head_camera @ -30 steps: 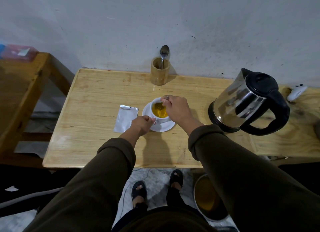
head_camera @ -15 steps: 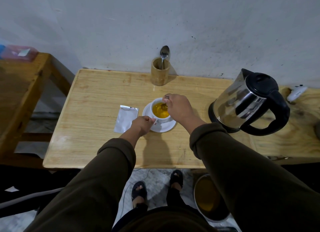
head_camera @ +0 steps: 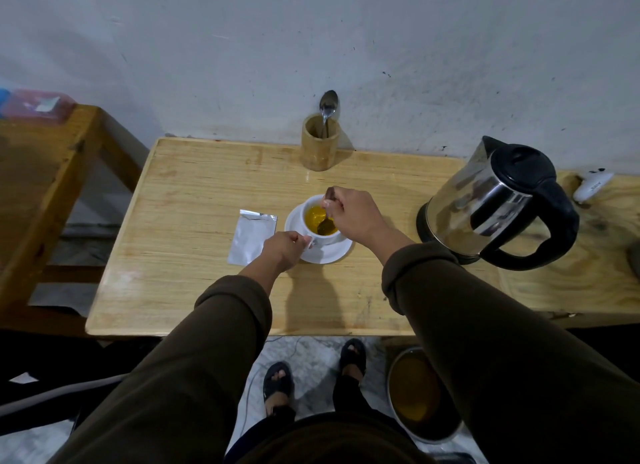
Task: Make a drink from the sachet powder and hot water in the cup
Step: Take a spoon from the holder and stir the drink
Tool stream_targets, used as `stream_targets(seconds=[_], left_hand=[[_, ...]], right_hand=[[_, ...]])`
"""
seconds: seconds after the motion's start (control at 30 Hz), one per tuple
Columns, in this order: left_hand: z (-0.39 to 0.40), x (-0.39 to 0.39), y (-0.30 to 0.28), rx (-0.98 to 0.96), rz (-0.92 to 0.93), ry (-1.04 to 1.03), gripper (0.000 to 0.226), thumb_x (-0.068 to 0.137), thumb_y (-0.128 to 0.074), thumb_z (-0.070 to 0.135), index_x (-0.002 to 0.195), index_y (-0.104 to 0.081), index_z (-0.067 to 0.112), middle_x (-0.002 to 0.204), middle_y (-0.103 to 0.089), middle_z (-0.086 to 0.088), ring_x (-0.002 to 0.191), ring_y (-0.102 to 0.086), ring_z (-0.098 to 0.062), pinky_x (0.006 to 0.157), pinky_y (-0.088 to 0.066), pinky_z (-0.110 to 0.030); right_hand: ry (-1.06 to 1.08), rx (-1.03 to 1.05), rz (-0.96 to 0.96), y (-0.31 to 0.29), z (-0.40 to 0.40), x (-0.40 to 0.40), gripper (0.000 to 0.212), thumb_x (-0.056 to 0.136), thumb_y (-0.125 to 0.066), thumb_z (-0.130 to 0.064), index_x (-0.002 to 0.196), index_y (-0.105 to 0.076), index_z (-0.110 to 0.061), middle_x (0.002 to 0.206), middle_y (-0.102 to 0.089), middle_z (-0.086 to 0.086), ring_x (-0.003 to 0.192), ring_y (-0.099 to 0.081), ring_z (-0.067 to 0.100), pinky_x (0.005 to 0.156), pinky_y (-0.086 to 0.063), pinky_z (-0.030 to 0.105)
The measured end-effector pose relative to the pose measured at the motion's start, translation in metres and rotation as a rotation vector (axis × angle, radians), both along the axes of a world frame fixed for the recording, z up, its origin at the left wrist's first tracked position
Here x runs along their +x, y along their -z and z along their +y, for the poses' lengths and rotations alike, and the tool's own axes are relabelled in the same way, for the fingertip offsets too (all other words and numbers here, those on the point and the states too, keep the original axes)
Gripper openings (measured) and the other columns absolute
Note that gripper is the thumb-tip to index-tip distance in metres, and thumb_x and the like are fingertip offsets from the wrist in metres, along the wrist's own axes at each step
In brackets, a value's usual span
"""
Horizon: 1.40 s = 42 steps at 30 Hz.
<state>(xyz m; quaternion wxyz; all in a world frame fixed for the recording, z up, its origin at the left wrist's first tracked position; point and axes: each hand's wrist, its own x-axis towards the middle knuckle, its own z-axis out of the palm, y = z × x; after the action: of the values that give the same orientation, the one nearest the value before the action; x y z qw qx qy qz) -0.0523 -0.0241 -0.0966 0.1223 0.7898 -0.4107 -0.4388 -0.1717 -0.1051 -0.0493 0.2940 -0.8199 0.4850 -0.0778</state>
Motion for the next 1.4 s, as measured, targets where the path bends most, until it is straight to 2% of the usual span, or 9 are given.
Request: stream_targets(seconds=[0.2, 0.37, 0.57, 0.77, 0.9, 1.03, 1.23, 1.33, 1.4], left_hand=[[0.0, 0.0, 0.0, -0.006, -0.001, -0.017, 0.05, 0.098, -0.037, 0.043, 0.126, -0.059, 0.008, 0.129, -0.059, -0.016, 0.119, -0.053, -0.031, 0.1, -0.043, -0.037], [0.0, -0.001, 0.0, -0.006, -0.003, -0.028, 0.048, 0.097, -0.038, 0.043, 0.123, -0.06, 0.009, 0.128, -0.059, -0.015, 0.118, -0.054, -0.031, 0.097, -0.043, -0.036], [-0.001, 0.0, 0.002, -0.008, 0.017, -0.044, 0.047, 0.096, -0.04, 0.043, 0.121, -0.062, 0.01, 0.126, -0.061, -0.014, 0.116, -0.055, -0.031, 0.097, -0.044, -0.036], [-0.001, 0.001, 0.002, -0.013, 0.011, -0.034, 0.048, 0.096, -0.04, 0.044, 0.123, -0.061, 0.011, 0.127, -0.06, -0.015, 0.116, -0.055, -0.031, 0.095, -0.046, -0.036], [-0.001, 0.0, 0.001, -0.013, 0.009, -0.032, 0.048, 0.096, -0.04, 0.043, 0.124, -0.061, 0.01, 0.128, -0.06, -0.015, 0.117, -0.055, -0.031, 0.096, -0.045, -0.036], [-0.001, 0.001, 0.003, -0.007, 0.01, -0.034, 0.048, 0.096, -0.041, 0.044, 0.122, -0.062, 0.011, 0.127, -0.061, -0.014, 0.117, -0.055, -0.03, 0.097, -0.045, -0.036], [-0.002, 0.002, 0.003, 0.001, 0.015, -0.03, 0.047, 0.096, -0.04, 0.044, 0.124, -0.061, 0.011, 0.128, -0.06, -0.014, 0.117, -0.055, -0.03, 0.098, -0.044, -0.037], [-0.003, 0.002, 0.002, -0.001, -0.007, -0.01, 0.048, 0.097, -0.039, 0.043, 0.126, -0.059, 0.01, 0.129, -0.059, -0.016, 0.118, -0.054, -0.031, 0.099, -0.045, -0.038], [-0.002, 0.002, 0.002, -0.001, -0.015, 0.001, 0.049, 0.097, -0.039, 0.044, 0.126, -0.059, 0.011, 0.129, -0.059, -0.015, 0.118, -0.055, -0.031, 0.098, -0.045, -0.037]], right_hand=[[-0.065, -0.199, 0.211, -0.001, -0.001, 0.004, 0.03, 0.099, -0.04, -0.018, 0.119, -0.061, -0.011, 0.112, -0.069, 0.011, 0.103, -0.062, 0.03, 0.085, -0.049, 0.033], [-0.002, -0.093, 0.043, -0.002, 0.005, 0.0, 0.032, 0.099, -0.041, -0.02, 0.116, -0.067, -0.012, 0.114, -0.071, 0.012, 0.105, -0.063, 0.029, 0.092, -0.049, 0.037], [0.039, 0.073, -0.031, -0.004, 0.002, -0.004, 0.027, 0.096, -0.048, -0.021, 0.093, -0.071, -0.006, 0.094, -0.076, 0.008, 0.095, -0.066, 0.023, 0.094, -0.049, 0.036], [0.02, -0.004, 0.08, -0.004, -0.007, -0.006, 0.029, 0.097, -0.043, -0.024, 0.101, -0.066, -0.008, 0.097, -0.072, 0.014, 0.095, -0.063, 0.029, 0.089, -0.05, 0.042], [0.011, -0.061, 0.124, -0.007, -0.008, -0.007, 0.032, 0.099, -0.038, -0.021, 0.109, -0.067, -0.01, 0.105, -0.071, 0.013, 0.099, -0.062, 0.03, 0.087, -0.051, 0.039], [0.022, -0.018, 0.056, -0.004, -0.004, -0.005, 0.031, 0.099, -0.042, -0.022, 0.115, -0.067, -0.013, 0.116, -0.07, 0.01, 0.108, -0.062, 0.027, 0.094, -0.049, 0.036], [0.069, 0.135, -0.051, -0.004, -0.004, -0.008, 0.027, 0.095, -0.051, -0.024, 0.1, -0.072, -0.008, 0.096, -0.076, 0.006, 0.087, -0.062, 0.014, 0.065, -0.04, 0.011], [0.056, 0.079, 0.024, -0.005, -0.009, -0.007, 0.029, 0.096, -0.048, -0.027, 0.1, -0.067, -0.006, 0.096, -0.073, 0.01, 0.093, -0.064, 0.023, 0.08, -0.051, 0.031], [0.029, 0.002, 0.115, -0.007, -0.012, -0.006, 0.031, 0.098, -0.043, -0.027, 0.103, -0.066, -0.006, 0.099, -0.071, 0.013, 0.096, -0.062, 0.028, 0.085, -0.05, 0.039]])
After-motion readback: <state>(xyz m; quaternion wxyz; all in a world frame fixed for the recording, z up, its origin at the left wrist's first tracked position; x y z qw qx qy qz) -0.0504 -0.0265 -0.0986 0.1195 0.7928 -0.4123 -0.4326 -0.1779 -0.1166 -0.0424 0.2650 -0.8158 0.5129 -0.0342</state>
